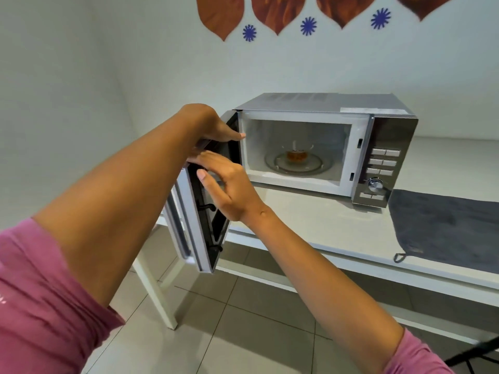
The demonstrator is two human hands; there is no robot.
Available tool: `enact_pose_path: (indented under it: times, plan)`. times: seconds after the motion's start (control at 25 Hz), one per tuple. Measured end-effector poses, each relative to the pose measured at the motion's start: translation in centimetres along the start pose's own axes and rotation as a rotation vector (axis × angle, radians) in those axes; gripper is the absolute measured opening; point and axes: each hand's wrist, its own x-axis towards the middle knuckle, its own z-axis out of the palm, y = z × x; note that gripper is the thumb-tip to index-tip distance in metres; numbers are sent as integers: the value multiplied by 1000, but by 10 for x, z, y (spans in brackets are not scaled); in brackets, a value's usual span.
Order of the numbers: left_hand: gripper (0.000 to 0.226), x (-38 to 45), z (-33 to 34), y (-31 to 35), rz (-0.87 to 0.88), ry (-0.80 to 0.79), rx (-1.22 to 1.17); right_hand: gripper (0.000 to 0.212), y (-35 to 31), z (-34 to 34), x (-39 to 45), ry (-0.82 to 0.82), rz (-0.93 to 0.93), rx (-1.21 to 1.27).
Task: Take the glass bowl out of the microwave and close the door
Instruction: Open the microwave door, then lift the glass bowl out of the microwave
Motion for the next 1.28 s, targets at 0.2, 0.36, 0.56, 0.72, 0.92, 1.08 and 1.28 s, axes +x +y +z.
enact_pose_path:
  times: [0.2,0.36,0.56,0.72,0.92,1.08,1.28]
  plan:
    - [115,-16,4,-14,-171,-94,22,38,-2,30,3,-59,23,-53]
    - [110,-19,14,-24,-148,76,14,44,0,42,4,-118,10,-117]
    - [100,-17,34,-20,-174,219,68,53,21,31,-18,-144,31,-215]
    - [89,-20,49,-15,-194,417,228,53,52,1,-45,-108,149,-284]
    - [78,-15,71,7,56,759,348,48,85,-27,-68,-49,289,-336]
    - [75,-1,105,48,254,678,-85,44,106,-46,-84,85,418,-308]
    - [69,33,146,84,280,508,-516,43,131,-78,-96,219,535,-290]
